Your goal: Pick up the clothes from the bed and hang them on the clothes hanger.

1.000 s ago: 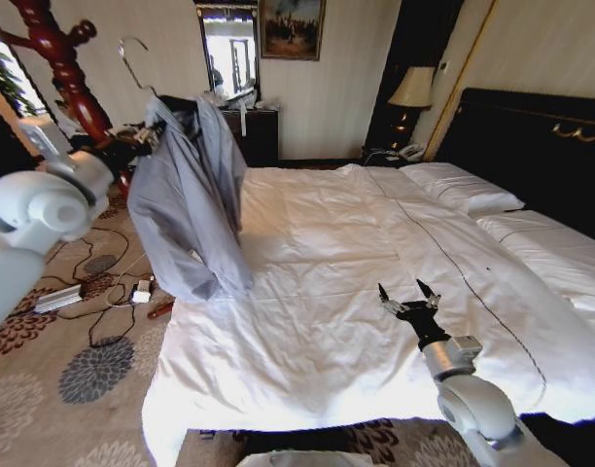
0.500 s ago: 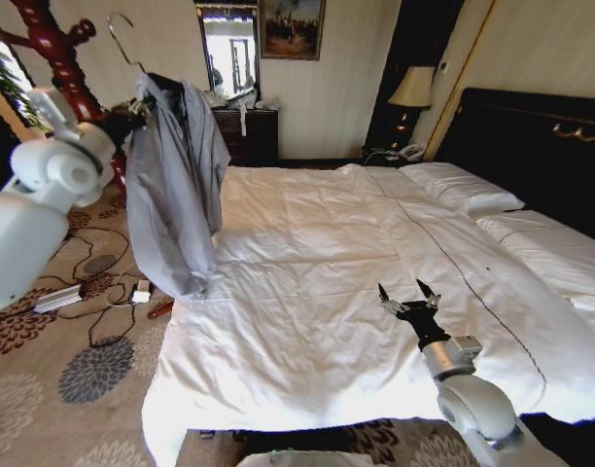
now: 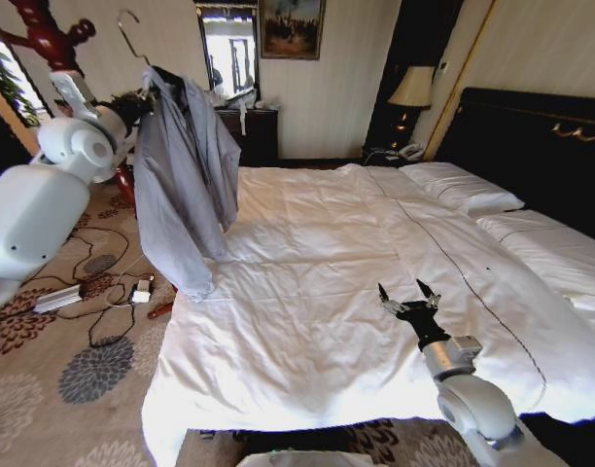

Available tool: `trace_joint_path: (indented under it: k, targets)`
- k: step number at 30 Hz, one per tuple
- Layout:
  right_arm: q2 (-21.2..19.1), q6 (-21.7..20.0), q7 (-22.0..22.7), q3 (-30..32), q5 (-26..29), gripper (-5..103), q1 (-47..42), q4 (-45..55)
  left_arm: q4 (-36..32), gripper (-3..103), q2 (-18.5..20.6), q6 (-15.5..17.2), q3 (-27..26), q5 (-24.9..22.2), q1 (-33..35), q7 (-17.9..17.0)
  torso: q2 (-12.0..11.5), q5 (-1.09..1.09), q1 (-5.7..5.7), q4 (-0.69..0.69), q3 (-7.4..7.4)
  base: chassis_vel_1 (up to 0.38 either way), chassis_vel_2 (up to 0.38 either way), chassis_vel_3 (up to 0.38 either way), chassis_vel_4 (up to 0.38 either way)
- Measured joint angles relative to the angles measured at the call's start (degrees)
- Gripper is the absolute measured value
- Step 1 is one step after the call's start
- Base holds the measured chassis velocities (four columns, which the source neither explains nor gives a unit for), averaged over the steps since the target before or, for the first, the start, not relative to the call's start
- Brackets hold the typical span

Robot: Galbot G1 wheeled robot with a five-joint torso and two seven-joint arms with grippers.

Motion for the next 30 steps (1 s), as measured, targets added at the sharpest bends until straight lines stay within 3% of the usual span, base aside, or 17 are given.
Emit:
trace_joint_path:
  k: [7, 18, 30]
  targets:
    - [0.0, 0.0, 0.0, 0.0, 0.0, 100, 0.0, 0.0, 3.44, 15, -0.32, 0.0, 0.36, -2.42, -2.19, 0.01, 0.0, 0.0, 0.0, 0.0, -0.01, 0.0, 0.0, 0.0, 0.0]
    - [0.0, 0.0, 0.0, 0.0, 0.0, 100, 0.0, 0.0, 10.2, 15, -3.63, 0.35, 1.39, -2.21, -5.66, -1.06, 0.0, 0.01, 0.0, -0.03, 0.0, 0.0, 0.0, 0.0, 0.0]
    - [0.0, 0.0, 0.0, 0.0, 0.0, 100, 0.0, 0.0, 11.3, 15, -2.29, 0.63, 0.95, -2.94, -6.14, -1.44, 0.0, -0.01, -0.01, 0.01, 0.0, 0.0, 0.0, 0.0, 0.0]
